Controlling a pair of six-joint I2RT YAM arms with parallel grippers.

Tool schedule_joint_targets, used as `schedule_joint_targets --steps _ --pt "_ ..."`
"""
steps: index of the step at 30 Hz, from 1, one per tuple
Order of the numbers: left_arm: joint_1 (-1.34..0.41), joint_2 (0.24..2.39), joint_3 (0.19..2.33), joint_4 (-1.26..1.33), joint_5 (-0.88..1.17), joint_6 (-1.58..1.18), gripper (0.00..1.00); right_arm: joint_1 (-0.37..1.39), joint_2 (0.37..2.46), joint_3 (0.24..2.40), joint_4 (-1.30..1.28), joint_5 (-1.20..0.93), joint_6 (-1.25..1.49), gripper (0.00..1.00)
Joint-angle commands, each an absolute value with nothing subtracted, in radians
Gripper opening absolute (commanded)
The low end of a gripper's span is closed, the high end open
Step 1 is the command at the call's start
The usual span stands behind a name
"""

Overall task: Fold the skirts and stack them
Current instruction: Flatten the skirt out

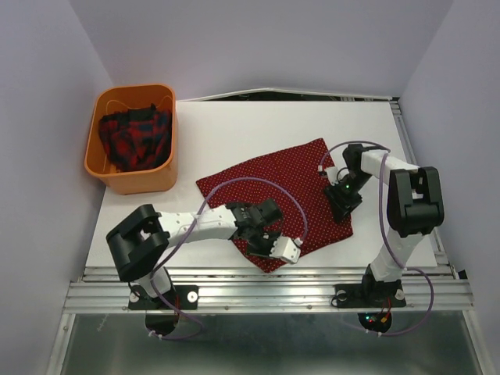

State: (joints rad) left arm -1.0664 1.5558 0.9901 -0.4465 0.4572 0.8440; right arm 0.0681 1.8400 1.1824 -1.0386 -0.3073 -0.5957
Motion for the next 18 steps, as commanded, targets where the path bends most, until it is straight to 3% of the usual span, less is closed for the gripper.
schedule_joint_targets --steps 1,5,9,12,18 --pt "-1.097 1.597 0.949 -0.500 0.434 0.942 0.22 0.077 1.882 1.166 -0.943 -0.181 -0.595 0.55" --pt "-1.103 1.658 1.008 -0.548 0.419 0.953 0.25 0.077 1.939 1.186 -0.908 -0.106 -0.591 0.54" --pt "-1.085 1.649 1.052 -0.445 0.422 0.832 0.45 0.077 1.988 1.247 -0.844 -0.077 -0.559 0.53" --pt "-1.029 1.533 1.049 -0.318 0.443 0.711 0.51 0.077 2.045 1.384 -0.842 -0.086 -0.526 0.53" --pt "-0.837 1.439 1.069 -0.226 0.387 0.505 0.54 0.077 2.221 1.672 -0.848 -0.064 -0.482 0.52"
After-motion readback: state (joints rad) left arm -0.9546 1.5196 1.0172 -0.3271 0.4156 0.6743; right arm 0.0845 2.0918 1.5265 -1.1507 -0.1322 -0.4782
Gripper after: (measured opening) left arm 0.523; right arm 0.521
